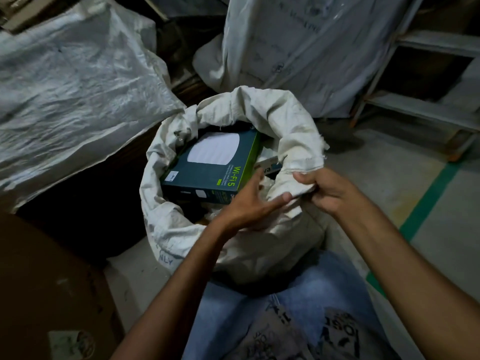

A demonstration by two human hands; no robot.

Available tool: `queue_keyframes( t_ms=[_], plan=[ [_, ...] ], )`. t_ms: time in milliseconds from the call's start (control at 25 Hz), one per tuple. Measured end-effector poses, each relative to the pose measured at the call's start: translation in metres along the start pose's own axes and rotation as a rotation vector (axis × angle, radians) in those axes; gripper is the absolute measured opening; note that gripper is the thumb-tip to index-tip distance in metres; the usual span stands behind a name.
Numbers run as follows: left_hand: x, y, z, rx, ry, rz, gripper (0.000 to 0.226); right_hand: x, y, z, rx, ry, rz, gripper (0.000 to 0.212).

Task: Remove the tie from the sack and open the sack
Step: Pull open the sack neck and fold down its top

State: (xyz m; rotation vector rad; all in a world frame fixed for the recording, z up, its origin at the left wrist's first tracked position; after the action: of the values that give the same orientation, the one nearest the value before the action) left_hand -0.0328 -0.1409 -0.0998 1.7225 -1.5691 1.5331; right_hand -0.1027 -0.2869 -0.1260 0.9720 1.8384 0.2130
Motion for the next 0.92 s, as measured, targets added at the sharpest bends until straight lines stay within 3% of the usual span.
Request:
queue_keyframes(
  t_ms=[120, 160, 280, 320, 360, 440, 480, 560, 640, 760, 840, 920],
  plan=[
    [0.018, 0.015, 0.031, -0.008, 0.098, 0.051, 0.091, -0.006, -0.002, -0.009, -0.037, -0.051, -0.077, 0.06],
    [0.024, 0.018, 0.035, 0.056, 0.128, 0.13, 0.087, -0.021, -0.01, -0.014, 0.068, -0.105, -0.311, 0.065],
    [0.035, 0.025, 0.034, 0.269, 0.164, 0.301, 0.073, -0.09, 0.01, -0.056, 0.572, -0.392, -1.482, 0.095],
    [0.038, 0.03, 0.031, 0.31, 0.152, 0.369, 0.075, -0.098, 0.038, -0.066, 0.632, -0.51, -1.761, 0.09],
    [0.042, 0.034, 0.028, 0.347, 0.156, 0.434, 0.074, -0.097, 0.059, -0.065, 0.573, -0.549, -1.913, 0.078],
    [0.048, 0.044, 0.027, 0.412, 0.177, 0.568, 0.063, -0.094, 0.067, -0.037, 0.444, -0.367, -1.923, 0.057],
    [0.05, 0.048, 0.026, 0.449, 0.18, 0.64, 0.061, -0.096, 0.055, -0.017, 0.478, -0.223, -1.897, 0.056],
    [0.054, 0.06, 0.021, 0.503, 0.186, 0.789, 0.068, -0.105, 0.042, 0.012, 0.585, -0.057, -1.888, 0.069],
    [0.055, 0.069, 0.018, 0.488, 0.203, 0.792, 0.067, -0.103, 0.047, 0.03, 0.608, -0.04, -1.963, 0.082],
    [0.039, 0.072, 0.03, 0.271, 0.193, 0.653, 0.071, -0.102, 0.052, 0.038, 0.563, -0.186, -1.901, 0.071],
    [0.024, 0.064, 0.039, 0.027, 0.138, 0.328, 0.079, -0.116, 0.02, 0.049, 0.534, -0.156, -1.604, 0.048],
    [0.027, 0.033, 0.047, -0.016, 0.184, 0.069, 0.062, -0.13, -0.02, 0.061, 0.491, -0.072, -1.199, 0.036]
  ],
)
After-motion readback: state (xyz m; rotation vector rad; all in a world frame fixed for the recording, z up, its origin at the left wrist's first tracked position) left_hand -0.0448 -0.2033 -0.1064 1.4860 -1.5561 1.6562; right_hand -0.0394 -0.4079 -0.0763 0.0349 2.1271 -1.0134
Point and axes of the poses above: each hand's wrist, its own z-axis towards the middle knuckle, its own y-axis out of the palm, x = y × z, the point moved 10 cm from there along z, towards the middle knuckle, and after that the axes turned 11 degrees about -x, right-handed, at the moved point
